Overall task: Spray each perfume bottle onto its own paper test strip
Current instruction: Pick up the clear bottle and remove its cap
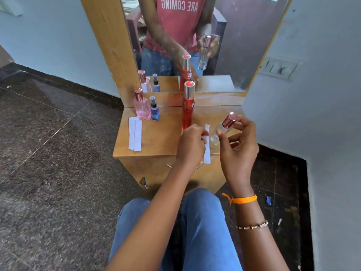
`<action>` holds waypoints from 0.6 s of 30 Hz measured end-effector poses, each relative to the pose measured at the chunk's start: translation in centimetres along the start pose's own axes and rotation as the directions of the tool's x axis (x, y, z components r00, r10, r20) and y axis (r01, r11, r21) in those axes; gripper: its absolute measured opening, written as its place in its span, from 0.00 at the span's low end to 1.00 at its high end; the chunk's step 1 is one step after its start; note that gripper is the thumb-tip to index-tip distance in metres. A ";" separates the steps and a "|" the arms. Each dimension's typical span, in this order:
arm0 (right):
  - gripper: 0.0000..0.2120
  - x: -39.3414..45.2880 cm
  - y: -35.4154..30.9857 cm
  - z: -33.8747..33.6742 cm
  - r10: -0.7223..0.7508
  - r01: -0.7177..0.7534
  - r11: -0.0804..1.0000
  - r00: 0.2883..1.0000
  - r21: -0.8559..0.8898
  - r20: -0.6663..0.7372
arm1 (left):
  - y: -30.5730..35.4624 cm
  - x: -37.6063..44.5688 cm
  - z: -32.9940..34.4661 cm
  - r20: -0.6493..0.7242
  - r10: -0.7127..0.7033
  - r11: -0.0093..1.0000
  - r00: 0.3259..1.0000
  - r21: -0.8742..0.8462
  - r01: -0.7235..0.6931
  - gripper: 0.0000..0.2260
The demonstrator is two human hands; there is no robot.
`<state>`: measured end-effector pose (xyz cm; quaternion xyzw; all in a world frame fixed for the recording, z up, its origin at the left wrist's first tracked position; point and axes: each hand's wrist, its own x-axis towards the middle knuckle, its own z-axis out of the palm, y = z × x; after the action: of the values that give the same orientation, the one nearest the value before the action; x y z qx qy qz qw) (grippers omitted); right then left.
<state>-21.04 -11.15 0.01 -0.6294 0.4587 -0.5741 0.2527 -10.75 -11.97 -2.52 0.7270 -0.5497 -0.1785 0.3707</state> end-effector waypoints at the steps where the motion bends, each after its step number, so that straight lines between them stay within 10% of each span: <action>1: 0.22 0.0 0.2 -0.1 0.008 -0.008 1.000 1.000 0.001 0.007 | 0.0 0.1 0.2 -0.011 0.010 0.999 1.000 0.036 -0.009 0.09; 18: 0.20 -0.2 1.7 -0.2 0.124 -0.127 0.992 0.986 0.018 0.108 | 0.6 -1.4 -0.7 -0.223 0.085 0.996 0.971 0.006 -0.086 0.14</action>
<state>-21.72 -11.70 -1.42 -0.6259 0.4760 -0.5283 0.3203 -11.15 -10.52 -1.81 0.7175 -0.5352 -0.0807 0.4385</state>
